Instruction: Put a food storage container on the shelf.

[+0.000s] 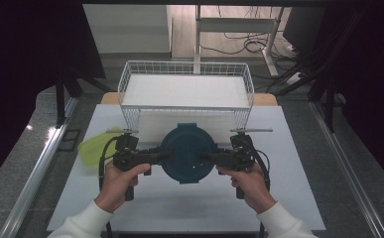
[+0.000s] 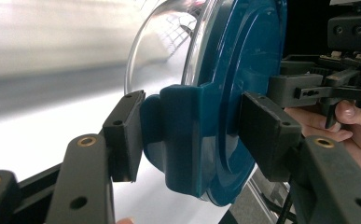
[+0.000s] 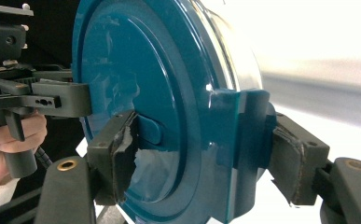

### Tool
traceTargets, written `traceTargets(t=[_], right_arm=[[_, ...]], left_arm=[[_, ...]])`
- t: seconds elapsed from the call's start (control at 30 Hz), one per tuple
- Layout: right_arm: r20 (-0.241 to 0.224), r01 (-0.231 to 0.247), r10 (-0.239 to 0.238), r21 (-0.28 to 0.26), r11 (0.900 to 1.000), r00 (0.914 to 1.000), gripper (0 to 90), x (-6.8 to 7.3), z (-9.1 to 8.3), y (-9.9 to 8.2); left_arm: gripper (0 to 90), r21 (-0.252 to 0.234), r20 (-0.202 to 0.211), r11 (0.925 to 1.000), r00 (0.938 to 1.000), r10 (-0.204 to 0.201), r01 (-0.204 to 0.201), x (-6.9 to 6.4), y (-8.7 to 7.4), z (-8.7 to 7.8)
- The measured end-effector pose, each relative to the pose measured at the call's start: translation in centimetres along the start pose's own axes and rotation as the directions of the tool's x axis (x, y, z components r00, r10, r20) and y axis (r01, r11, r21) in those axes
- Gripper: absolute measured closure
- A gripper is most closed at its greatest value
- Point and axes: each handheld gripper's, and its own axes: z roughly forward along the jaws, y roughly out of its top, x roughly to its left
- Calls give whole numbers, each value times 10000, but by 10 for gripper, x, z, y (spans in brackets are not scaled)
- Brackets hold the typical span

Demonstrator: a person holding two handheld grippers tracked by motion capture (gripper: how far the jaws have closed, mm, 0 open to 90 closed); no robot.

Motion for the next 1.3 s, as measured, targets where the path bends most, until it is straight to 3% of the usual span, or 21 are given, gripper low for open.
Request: traceTargets(t=[0.37, 0.77, 1.0, 1.3], right_arm=[[71, 300, -298, -320, 9990, 9995, 306, 10, -14, 30], [231, 753, -738, -734, 9945, 9970, 306, 23, -27, 75], [262, 929, -910, -837, 9922, 9955, 307, 26, -30, 92], [292, 975, -954, -797, 9920, 9950, 308, 25, -27, 116]], left_arm=[[431, -285, 147, 9991, 9994, 323, -318, -11, 31, -8], [436, -602, 306, 9946, 9958, 868, -849, -21, 77, -19], [439, -744, 371, 9932, 9951, 921, -892, -22, 92, -22], [442, -812, 490, 9927, 9944, 933, -891, -14, 114, -21]])
